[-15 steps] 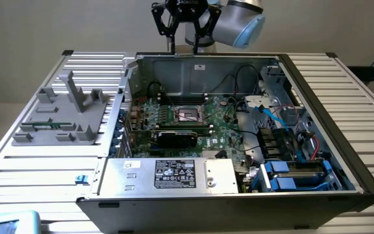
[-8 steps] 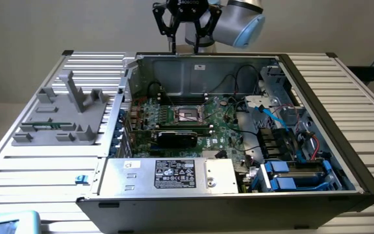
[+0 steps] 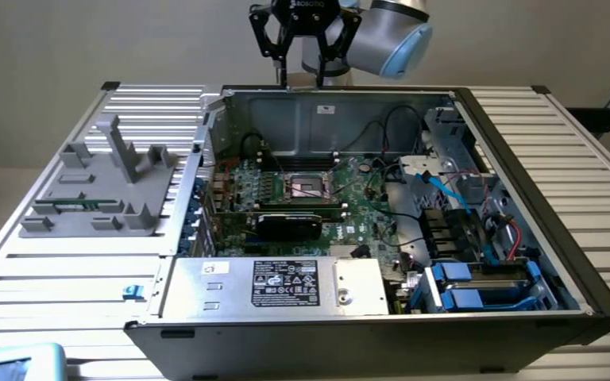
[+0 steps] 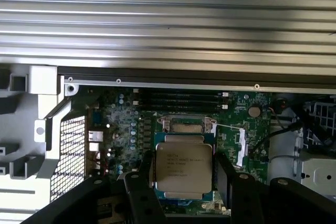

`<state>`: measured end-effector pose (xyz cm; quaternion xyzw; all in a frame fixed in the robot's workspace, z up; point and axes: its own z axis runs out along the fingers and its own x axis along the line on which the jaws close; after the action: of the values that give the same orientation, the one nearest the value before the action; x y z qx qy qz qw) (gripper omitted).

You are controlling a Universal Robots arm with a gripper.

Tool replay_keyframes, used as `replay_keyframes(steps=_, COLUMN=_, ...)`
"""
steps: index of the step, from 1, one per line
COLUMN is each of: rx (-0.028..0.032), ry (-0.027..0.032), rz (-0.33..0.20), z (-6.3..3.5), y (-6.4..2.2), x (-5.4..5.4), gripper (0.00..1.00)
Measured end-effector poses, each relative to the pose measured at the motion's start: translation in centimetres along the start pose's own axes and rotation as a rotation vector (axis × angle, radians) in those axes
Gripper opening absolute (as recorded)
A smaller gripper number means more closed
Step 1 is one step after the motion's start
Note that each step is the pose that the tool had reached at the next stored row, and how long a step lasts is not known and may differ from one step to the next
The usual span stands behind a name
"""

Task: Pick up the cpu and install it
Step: 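Place the cpu into insertion slot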

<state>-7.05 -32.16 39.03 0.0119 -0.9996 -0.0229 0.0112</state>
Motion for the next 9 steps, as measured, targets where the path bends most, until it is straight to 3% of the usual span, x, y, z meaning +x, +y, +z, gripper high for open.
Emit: replay_keyframes(steps=9, rx=0.0, ry=0.0, rz=0.0, z=0.0, y=0.0, x=0.0, gripper=0.55)
